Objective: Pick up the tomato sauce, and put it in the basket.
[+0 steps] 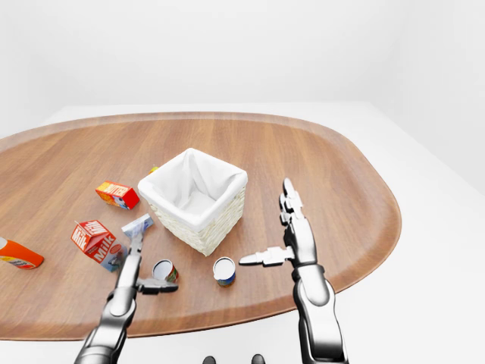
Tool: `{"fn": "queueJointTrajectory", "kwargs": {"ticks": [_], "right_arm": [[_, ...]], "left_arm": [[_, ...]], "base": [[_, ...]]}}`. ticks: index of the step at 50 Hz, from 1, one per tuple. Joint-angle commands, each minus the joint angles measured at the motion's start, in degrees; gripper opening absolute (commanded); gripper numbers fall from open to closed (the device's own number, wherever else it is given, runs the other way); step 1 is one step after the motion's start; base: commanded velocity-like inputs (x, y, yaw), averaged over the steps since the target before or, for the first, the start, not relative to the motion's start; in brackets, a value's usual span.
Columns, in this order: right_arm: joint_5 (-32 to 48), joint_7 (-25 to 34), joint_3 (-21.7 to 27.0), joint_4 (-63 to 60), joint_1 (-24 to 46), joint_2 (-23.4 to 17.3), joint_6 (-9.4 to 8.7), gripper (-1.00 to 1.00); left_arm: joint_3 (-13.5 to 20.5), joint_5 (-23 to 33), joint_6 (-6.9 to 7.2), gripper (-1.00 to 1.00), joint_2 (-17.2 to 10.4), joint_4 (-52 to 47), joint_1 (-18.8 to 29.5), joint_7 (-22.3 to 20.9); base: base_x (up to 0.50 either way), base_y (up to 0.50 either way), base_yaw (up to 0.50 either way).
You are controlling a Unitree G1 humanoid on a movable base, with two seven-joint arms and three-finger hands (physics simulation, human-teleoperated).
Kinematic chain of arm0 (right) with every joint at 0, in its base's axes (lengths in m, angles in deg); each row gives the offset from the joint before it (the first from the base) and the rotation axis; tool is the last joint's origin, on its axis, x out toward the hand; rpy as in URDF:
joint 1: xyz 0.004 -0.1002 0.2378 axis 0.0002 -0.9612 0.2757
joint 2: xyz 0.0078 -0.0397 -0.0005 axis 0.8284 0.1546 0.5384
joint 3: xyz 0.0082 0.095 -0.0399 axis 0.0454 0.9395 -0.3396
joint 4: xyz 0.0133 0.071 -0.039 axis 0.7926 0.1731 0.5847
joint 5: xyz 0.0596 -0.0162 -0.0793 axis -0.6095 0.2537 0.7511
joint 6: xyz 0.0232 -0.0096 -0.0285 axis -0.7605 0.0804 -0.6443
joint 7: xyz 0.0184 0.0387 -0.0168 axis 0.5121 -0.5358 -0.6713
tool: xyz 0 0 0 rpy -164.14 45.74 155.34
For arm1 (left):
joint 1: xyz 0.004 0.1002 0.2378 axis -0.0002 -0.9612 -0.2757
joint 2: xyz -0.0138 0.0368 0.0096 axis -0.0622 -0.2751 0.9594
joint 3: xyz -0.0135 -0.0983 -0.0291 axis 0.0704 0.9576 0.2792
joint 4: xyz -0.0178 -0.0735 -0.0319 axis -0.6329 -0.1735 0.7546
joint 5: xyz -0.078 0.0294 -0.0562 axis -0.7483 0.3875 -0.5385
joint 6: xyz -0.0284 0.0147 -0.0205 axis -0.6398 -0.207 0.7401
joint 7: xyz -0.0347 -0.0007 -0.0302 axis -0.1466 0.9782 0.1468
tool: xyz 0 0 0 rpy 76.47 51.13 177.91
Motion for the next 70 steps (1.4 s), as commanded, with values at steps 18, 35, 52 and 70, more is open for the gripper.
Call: {"fn": "queueJointTrajectory", "kwargs": {"ticks": [18, 35, 52, 70], "right_arm": [[0.1, 0.1, -0.2, -0.2, -0.3, 0.0, 0.00, 1.00], [0.3, 0.3, -0.5, 0.0, -0.9, 0.1, 0.00, 1.00], [0.2, 0.3, -0.4, 0.0, -0.8, 0.1, 0.00, 1.00], [0.2, 0.5, -0.4, 0.0, -0.9, 0.1, 0.00, 1.00]], "left_arm": [[-0.1, -0.9, 0.00, 1.00, -0.9, 6.6, 2.0, 1.7], [0.2, -1.0, 0.00, 1.00, -1.3, 4.9, 2.3, 0.9], [-0.1, -0.7, 0.00, 1.00, -1.4, 7.4, 4.0, 1.3], [-0.7, -0.8, 0.00, 1.00, -1.8, 14.1, 6.8, 2.5]], "base": [[0.00, 0.00, 0.00], [0.00, 0.00, 0.00], [0.00, 0.00, 0.00], [0.00, 0.00, 0.00]]}}
